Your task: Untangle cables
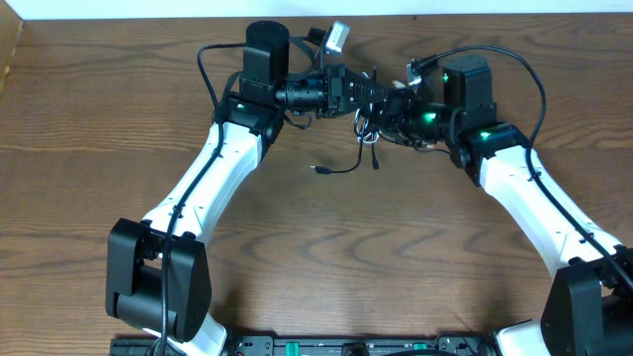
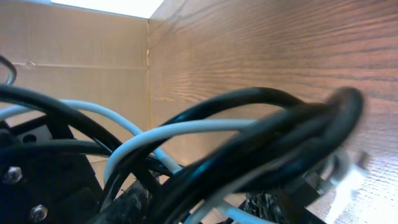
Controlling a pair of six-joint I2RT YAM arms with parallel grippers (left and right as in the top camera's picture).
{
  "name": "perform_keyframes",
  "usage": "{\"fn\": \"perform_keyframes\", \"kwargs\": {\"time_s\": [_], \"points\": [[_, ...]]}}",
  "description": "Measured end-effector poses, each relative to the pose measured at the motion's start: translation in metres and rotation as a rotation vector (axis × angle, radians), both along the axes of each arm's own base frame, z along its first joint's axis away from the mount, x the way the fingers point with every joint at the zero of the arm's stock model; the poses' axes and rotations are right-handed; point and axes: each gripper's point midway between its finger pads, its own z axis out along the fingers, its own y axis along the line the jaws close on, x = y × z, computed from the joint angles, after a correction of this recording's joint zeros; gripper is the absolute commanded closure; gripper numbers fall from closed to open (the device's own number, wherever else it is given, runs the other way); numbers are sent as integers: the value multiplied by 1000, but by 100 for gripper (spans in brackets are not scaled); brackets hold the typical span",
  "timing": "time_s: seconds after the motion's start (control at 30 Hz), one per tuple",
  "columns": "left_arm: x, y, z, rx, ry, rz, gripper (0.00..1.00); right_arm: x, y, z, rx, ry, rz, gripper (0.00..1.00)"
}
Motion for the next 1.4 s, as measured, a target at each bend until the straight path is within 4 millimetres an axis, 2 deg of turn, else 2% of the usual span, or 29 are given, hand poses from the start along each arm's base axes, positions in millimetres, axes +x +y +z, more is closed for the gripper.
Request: {"fn": "perform_keyframes", "kwargs": {"time_s": [0.03,0.13,0.27,0.33,0.4,0.47,0.53,0.77,0.83,0.9,0.97,1.0,1.03,1.13,1.23,1.4], "points": [[0,0,0,0,9,4,93,-1,1,0,0,0,4,99],[1,0,-1,3,26,13,93,0,-3,-1,-19,-31,21,99],[5,11,-17,45,76,42,93,3,-31,-4,-53,-43,6,99],[5,25,-46,138,163,90,93,-7,-49,3,-71,-34,-2,99],[2,41,-77,265,214,144,93,-21,-72,30,-86,-81,-31,99],[-2,49,-93,349,222,167,93,-32,-84,43,-94,-99,-45,99],[-3,61,-109,443,211,195,93,-41,-106,54,-113,-114,-92,99],[-4,106,-144,686,191,263,93,-46,-143,70,-123,-156,-171,99],[-9,113,-152,743,185,257,93,-43,-163,70,-124,-154,-218,99],[-9,115,-153,760,169,249,93,-42,-176,69,-131,-151,-249,98],[-10,114,-152,755,142,228,93,-46,-179,64,-141,-135,-245,74],[-9,112,-151,746,125,216,93,-49,-177,62,-147,-129,-233,55],[-8,107,-146,714,101,199,93,-52,-174,59,-147,-117,-219,51],[-3,88,-128,591,27,148,93,-57,-164,57,-156,-117,-177,46],[3,64,-95,396,-46,94,93,-58,-152,51,-154,-105,-134,46],[4,53,-72,263,59,101,93,-52,-118,28,-149,-58,-26,38]]}}
